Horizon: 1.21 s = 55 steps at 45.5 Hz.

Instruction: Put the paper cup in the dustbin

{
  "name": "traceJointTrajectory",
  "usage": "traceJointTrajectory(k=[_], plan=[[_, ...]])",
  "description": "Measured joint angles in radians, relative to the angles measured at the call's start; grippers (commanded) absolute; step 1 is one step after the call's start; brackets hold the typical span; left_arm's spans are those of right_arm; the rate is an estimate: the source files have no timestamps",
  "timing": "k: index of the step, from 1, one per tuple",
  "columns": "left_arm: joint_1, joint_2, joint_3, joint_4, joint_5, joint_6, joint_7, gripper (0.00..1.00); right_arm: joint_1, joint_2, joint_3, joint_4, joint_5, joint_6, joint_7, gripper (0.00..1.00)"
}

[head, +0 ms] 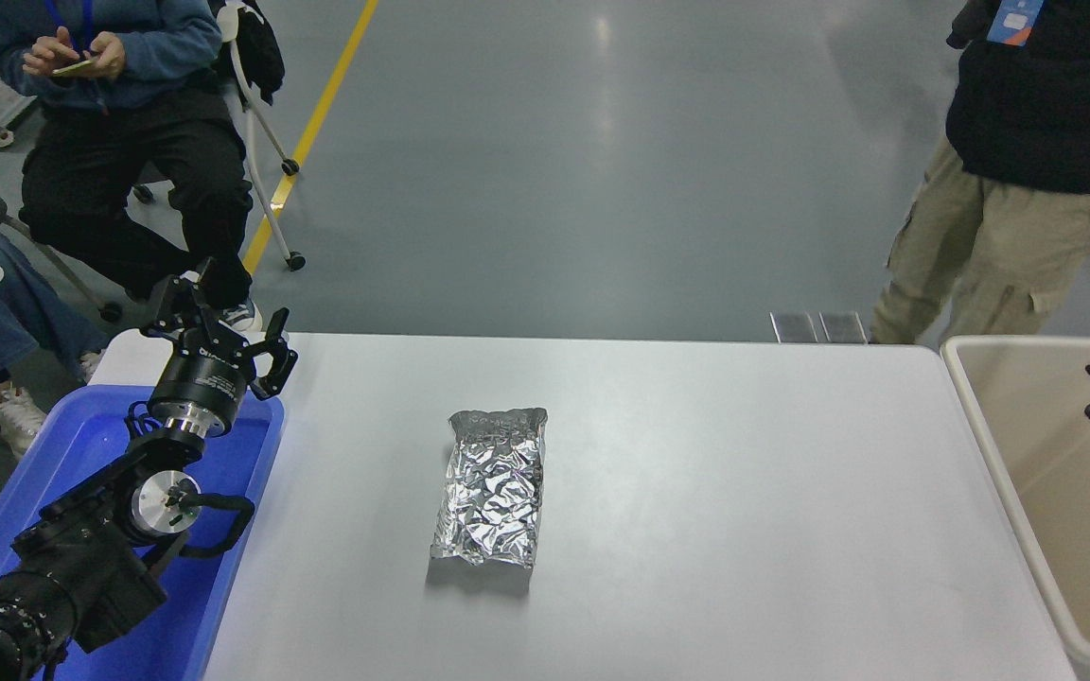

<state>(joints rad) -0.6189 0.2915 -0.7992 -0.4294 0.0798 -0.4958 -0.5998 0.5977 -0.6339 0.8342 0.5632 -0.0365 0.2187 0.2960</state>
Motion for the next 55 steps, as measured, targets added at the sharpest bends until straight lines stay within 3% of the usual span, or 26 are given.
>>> traceJointTrajectory(k=[10, 30, 55], plan=[[0.0, 0.0, 0.0, 0.0, 0.0, 0.0, 0.0, 1.0, -0.062, 0.069, 0.146, 0.126, -0.028, 0.005, 0.058, 0.99], [0.0, 0.0, 0.0, 0.0, 0.0, 0.0, 0.0, 1.0, -0.126, 0.262, 0.313, 0.181, -0.225, 0.007, 0.138, 0.99], [0.0, 0.0, 0.0, 0.0, 0.0, 0.0, 0.0, 1.0, -0.137, 0.313, 0.331, 0.187, -0.279, 0.007, 0.151, 0.99]])
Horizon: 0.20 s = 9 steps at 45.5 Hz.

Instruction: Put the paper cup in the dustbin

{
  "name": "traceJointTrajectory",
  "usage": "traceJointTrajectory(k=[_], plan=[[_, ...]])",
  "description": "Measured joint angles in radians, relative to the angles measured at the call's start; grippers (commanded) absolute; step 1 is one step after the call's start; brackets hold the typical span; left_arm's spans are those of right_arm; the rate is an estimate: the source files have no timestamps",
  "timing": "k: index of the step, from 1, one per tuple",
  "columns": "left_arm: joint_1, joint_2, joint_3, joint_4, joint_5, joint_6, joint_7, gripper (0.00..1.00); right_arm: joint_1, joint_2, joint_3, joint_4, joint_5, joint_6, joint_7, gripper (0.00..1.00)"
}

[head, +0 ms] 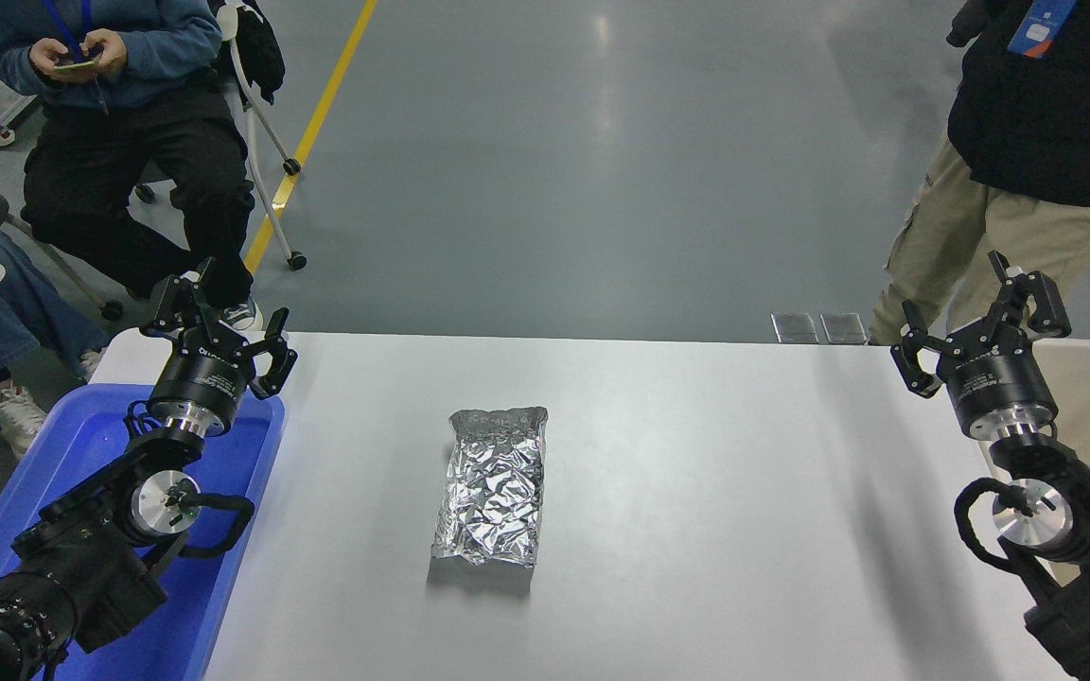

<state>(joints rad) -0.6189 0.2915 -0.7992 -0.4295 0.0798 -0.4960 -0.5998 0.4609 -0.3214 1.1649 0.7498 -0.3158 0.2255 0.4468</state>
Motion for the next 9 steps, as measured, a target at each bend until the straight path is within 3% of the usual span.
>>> traceJointTrajectory(k=[9], plan=[[0.0, 0.0, 0.0, 0.0, 0.0, 0.0, 0.0, 1.0, 0.0, 0.015, 0.001, 0.0, -0.003, -0.002, 0.001, 0.99]])
